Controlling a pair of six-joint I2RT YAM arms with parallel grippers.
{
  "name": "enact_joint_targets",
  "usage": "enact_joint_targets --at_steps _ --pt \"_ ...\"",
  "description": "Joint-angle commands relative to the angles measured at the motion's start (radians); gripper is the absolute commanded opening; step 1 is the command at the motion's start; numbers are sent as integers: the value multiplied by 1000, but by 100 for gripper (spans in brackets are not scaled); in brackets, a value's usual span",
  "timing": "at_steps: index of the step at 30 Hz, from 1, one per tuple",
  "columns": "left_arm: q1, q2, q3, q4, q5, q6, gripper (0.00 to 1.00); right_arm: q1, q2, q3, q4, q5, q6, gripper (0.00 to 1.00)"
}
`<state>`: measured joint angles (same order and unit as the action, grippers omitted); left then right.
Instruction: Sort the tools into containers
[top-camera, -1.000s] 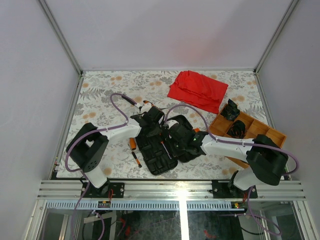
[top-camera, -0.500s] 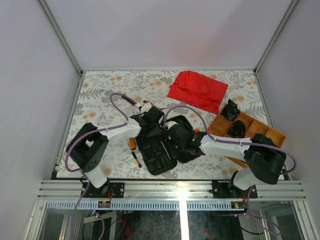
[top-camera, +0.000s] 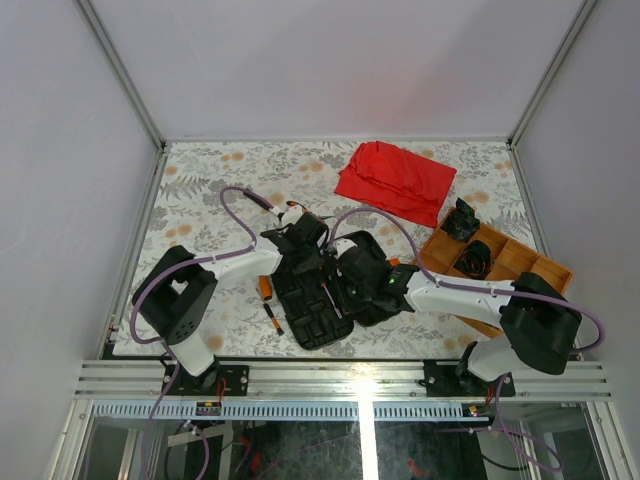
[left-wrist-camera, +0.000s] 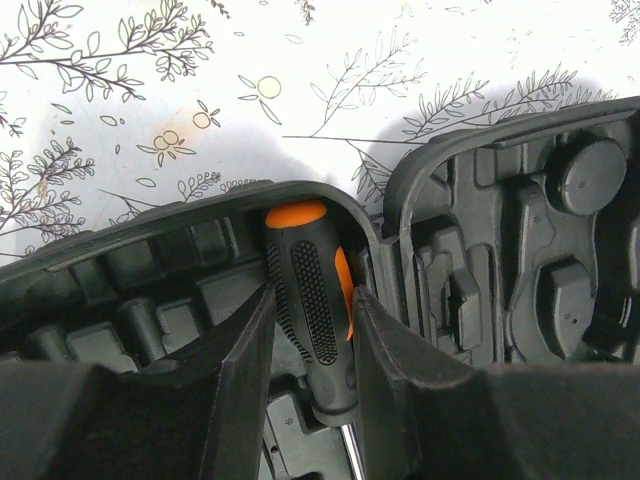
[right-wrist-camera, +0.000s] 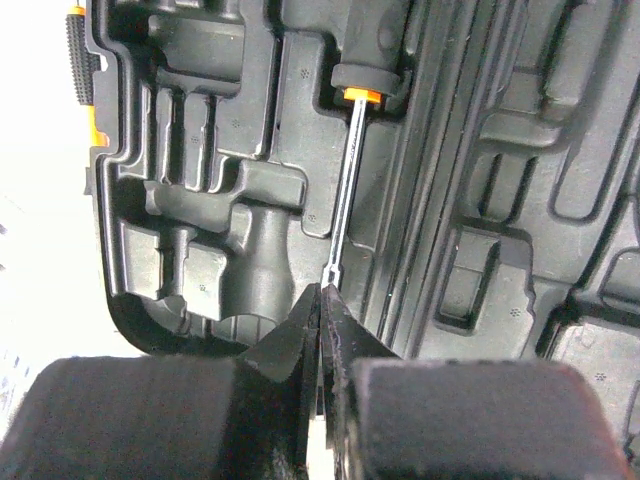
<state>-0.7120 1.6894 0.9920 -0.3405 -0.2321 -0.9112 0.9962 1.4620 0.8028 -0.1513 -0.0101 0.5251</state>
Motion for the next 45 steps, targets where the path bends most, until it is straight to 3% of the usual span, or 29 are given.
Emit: enact_joint_targets --at_steps 1,26,29,33,45 --pt "4 30 -32 0 0 0 14 16 32 20 24 -2 10 2" --pt "3 29 -79 23 14 -16 12 51 263 134 -226 177 94 1" --pt "3 33 -81 24 15 -17 10 51 287 139 -252 172 107 0" --pt "3 50 -79 24 24 -8 0 51 316 129 -265 150 127 0" --pt "-5 86 -82 25 34 19 0 53 452 64 -219 100 179 0"
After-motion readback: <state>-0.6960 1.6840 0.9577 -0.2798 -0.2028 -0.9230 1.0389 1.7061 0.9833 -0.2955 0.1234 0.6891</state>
